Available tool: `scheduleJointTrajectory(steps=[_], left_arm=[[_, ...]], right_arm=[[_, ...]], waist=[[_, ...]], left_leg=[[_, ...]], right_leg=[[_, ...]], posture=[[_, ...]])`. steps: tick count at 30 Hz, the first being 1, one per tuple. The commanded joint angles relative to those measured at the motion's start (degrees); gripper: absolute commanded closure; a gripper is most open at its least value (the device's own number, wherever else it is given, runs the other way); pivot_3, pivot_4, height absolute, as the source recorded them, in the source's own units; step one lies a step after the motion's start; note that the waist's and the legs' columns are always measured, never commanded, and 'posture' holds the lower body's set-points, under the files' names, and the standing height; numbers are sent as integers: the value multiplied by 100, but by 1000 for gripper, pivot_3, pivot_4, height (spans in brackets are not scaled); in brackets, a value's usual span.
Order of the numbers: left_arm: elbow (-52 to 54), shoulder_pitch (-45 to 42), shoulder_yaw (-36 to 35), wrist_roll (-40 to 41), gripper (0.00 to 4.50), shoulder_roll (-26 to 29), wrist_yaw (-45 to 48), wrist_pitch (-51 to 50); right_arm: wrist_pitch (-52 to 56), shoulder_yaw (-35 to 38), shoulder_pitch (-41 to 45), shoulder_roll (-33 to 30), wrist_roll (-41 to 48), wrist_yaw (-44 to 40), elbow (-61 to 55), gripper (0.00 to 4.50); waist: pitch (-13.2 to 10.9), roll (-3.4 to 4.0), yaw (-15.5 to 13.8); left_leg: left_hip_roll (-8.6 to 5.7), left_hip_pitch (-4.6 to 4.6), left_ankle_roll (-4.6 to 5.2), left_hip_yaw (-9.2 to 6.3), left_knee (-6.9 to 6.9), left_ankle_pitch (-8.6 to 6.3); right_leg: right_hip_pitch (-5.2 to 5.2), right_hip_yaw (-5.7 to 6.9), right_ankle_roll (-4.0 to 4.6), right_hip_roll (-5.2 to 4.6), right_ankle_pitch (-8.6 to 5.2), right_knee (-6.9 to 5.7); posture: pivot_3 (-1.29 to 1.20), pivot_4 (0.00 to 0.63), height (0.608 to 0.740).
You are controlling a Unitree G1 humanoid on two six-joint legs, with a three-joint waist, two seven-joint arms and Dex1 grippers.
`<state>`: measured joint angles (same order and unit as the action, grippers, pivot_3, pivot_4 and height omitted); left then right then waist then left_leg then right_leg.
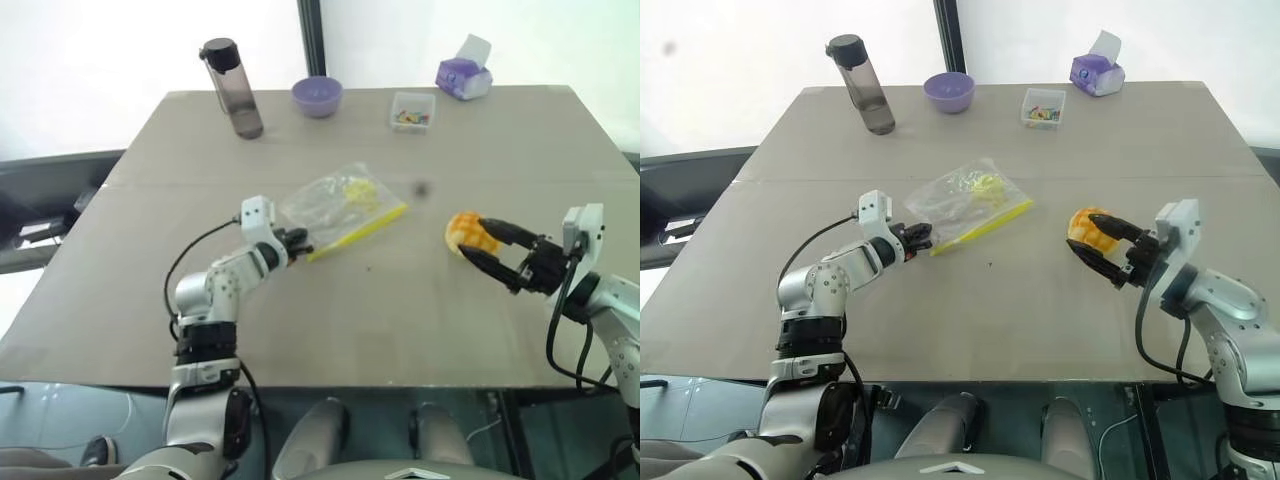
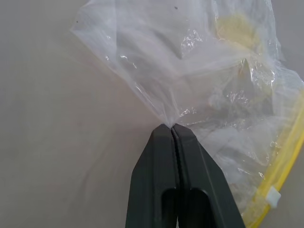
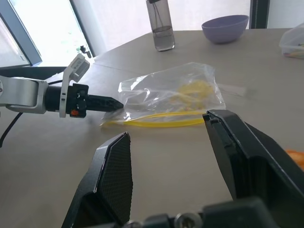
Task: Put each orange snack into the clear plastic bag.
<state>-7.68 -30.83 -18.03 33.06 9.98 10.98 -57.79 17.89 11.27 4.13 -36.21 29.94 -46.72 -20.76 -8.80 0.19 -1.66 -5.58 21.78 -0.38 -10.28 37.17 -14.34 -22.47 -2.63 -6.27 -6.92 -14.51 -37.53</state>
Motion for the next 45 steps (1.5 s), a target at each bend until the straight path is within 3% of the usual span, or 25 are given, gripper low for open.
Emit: scheduleJointTrajectory(steps=[1,7,15,21,29,31,34,37,44,45], left_arm=[[101,159,-278,641,4473,-363,-164,-1064],[746,9,-1321,1574,4473,-765,-705,-2255],[1369,-341,-2582,2420,4473,-1216,-1445,-3312],[1636,-144,-2563,2894,4473,-1153,-1694,-3471],[1686,80,-2496,3419,4473,-984,-1992,-3471],[1695,116,-2505,3511,4500,-974,-2055,-3471],[1704,165,-2496,3594,4500,-964,-2122,-3470],[1689,184,-2472,3674,4500,-951,-2177,-3439],[2003,316,-2020,3653,4500,-517,-1540,-2741],[2033,324,-1961,3691,4245,-437,-1410,-2631]], right_arm=[[-280,-207,89,51,-307,64,-36,1695],[-908,-1138,490,302,-1548,406,419,1695],[-2380,-2454,1279,408,-3608,784,1905,1695],[-2686,-2682,2135,852,-4247,1338,2937,1695],[-2987,-2659,2707,1124,-4448,1649,3732,1695],[-3057,-2660,2740,1167,-4437,1656,3791,2196],[-3155,-2692,2746,1208,-4465,1650,3836,3501],[-3187,-2677,2749,1239,-4468,1648,3861,4482],[-2889,-2537,2956,1309,-4431,1659,3869,4482],[-2862,-2508,3028,1330,-4487,1772,3886,4495]], waist=[[-5,-8,6],[-28,-46,101],[-73,-118,141],[-83,-132,246],[-88,-140,241],[-88,-140,245],[-88,-139,254],[-88,-139,254],[-90,-138,264],[-90,-138,265]], left_leg=[[0,1,0,-2,0,0],[0,12,-25,-9,0,14],[1,20,-28,-11,0,16],[6,21,-33,-8,-1,18],[8,23,-34,-9,-2,18],[8,22,-34,-7,-2,18],[9,21,-34,-7,-3,18],[10,21,-34,-6,-3,19],[10,21,-35,-3,-3,19],[10,21,-35,-3,-3,19]], right_leg=[[0,2,-2,0,-1,0],[-13,7,-2,1,-1,-1],[-24,10,0,3,0,-1],[-28,7,2,5,1,-2],[-33,2,6,11,2,-4],[-33,1,6,10,2,-4],[-34,0,6,13,2,-5],[-34,0,6,12,2,-7],[-36,-2,7,13,3,-8],[-36,-2,7,13,3,-9]], posture=[[0,150,740],[0,150,740],[0,150,740],[0,150,740],[0,150,740],[0,150,740],[0,150,740],[0,150,740],[0,150,740],[0,150,740]])
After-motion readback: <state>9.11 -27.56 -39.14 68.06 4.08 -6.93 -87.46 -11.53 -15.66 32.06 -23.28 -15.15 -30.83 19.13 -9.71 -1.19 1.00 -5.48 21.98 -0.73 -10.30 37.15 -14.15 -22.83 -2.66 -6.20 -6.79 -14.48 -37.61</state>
